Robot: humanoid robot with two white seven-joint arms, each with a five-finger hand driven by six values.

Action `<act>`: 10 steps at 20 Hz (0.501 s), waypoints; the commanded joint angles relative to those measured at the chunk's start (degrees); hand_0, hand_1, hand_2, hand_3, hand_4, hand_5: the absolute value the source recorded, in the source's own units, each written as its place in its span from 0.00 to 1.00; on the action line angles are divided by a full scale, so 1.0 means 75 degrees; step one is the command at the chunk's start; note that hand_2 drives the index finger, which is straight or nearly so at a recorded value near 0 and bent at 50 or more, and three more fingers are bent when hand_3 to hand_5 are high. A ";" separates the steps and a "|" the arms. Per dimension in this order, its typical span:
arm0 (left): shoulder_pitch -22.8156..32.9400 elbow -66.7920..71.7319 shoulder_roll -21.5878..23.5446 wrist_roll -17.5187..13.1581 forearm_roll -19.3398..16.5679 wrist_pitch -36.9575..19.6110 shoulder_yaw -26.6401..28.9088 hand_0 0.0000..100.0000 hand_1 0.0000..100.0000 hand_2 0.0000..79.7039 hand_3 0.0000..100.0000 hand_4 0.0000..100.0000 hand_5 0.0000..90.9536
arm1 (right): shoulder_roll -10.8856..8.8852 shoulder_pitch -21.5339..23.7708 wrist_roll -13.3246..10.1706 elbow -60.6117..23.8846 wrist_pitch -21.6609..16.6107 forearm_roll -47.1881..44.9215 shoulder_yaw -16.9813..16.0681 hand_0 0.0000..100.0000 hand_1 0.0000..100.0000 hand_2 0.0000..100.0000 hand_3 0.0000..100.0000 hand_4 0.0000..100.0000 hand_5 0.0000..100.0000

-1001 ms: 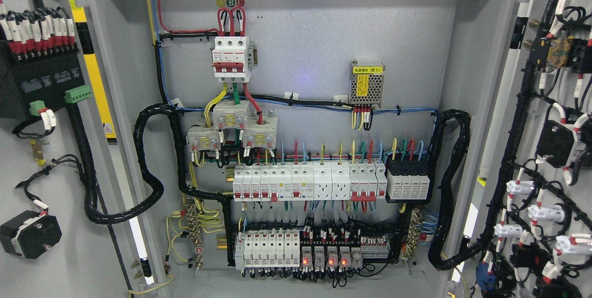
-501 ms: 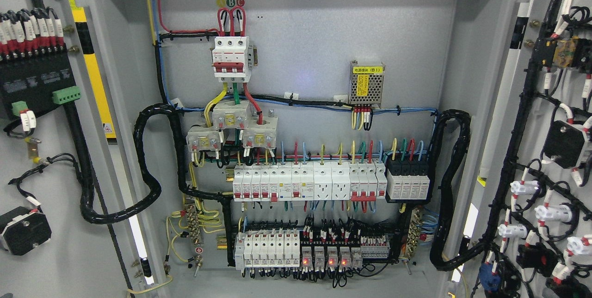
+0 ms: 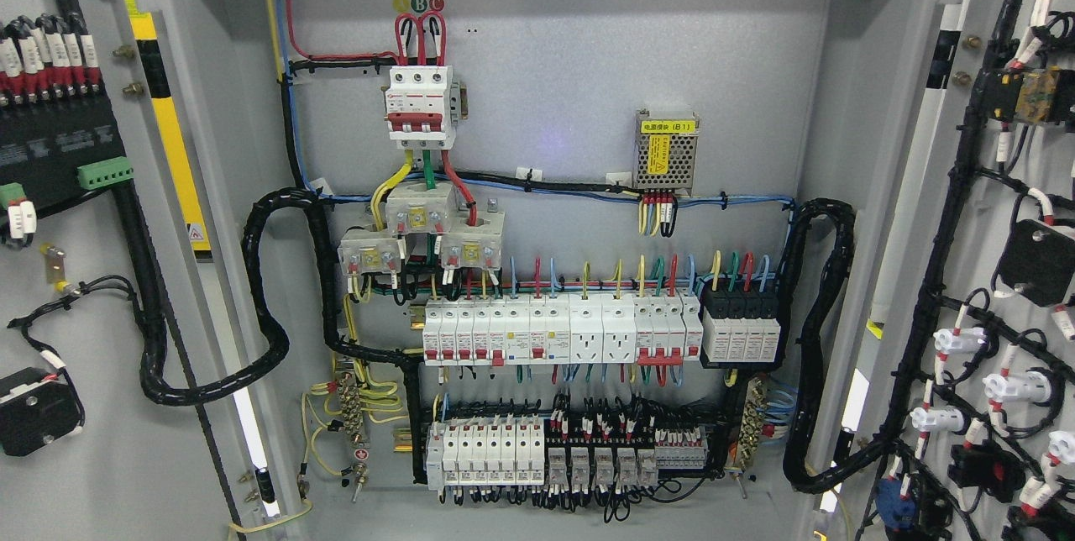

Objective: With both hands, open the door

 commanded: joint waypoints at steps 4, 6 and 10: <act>-0.0389 0.0975 0.0545 -0.0005 0.0005 0.0127 0.0202 0.12 0.56 0.00 0.00 0.00 0.00 | -0.0182 0.0055 0.0029 0.0008 -0.0009 -0.0240 -0.0450 0.00 0.50 0.04 0.00 0.00 0.00; -0.0389 0.0964 0.0545 -0.0005 0.0005 0.0139 0.0202 0.12 0.56 0.00 0.00 0.00 0.00 | -0.0276 0.0055 0.0029 0.0008 -0.0009 -0.0251 -0.0439 0.00 0.50 0.04 0.00 0.00 0.00; -0.0365 0.0905 0.0534 -0.0005 0.0005 0.0139 0.0178 0.12 0.56 0.00 0.00 0.00 0.00 | -0.0358 0.0067 0.0029 -0.0003 -0.0009 -0.0251 -0.0380 0.00 0.50 0.04 0.00 0.00 0.00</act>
